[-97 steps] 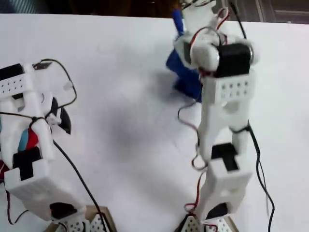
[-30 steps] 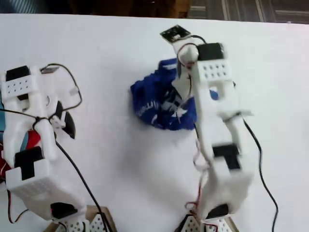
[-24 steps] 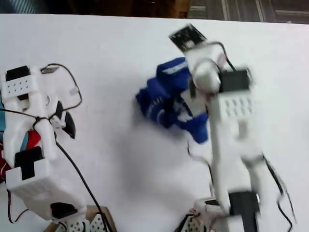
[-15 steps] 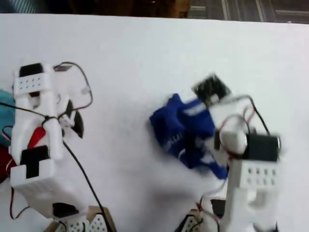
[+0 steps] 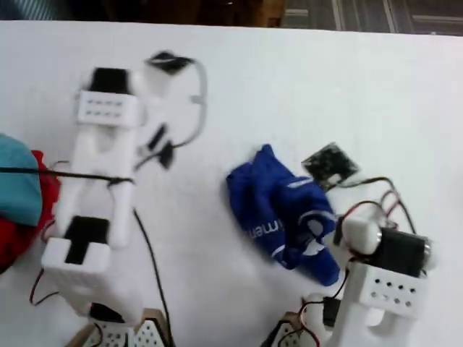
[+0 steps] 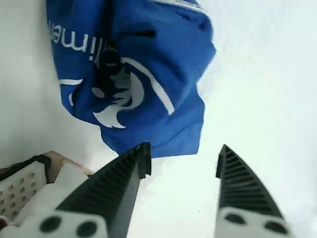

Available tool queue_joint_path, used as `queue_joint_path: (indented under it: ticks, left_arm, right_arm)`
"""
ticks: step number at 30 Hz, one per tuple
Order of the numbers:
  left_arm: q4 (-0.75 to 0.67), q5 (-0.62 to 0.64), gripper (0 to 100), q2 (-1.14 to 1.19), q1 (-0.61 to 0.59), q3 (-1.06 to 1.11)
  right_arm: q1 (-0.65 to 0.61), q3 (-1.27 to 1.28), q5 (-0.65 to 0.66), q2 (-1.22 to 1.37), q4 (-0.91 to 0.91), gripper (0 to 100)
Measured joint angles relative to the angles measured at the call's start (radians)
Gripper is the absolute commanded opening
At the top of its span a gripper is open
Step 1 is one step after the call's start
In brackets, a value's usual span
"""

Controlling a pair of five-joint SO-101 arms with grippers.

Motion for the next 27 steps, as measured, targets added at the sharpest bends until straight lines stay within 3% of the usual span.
queue_joint_path:
  ticks: [6, 12, 20, 27]
  left_arm:
    - [-0.038, -0.014, 22, 0.037, 0.229, -0.020]
    - [-0.086, -0.018, 22, 0.218, 0.321, -0.138]
    - [0.002, -0.057, 22, 0.505, 0.465, -0.537]
    - [0.002, -0.130, 22, 0.597, 0.526, -0.605]
  right_arm:
    - [0.232, -0.057, 0.083, 0.000, -0.037, 21.4]
    - [0.408, -0.057, 0.127, 0.000, -0.104, 21.2]
    - [0.482, -0.057, 0.130, 0.000, -0.107, 21.2]
    - [0.494, -0.057, 0.130, 0.000, -0.140, 21.2]
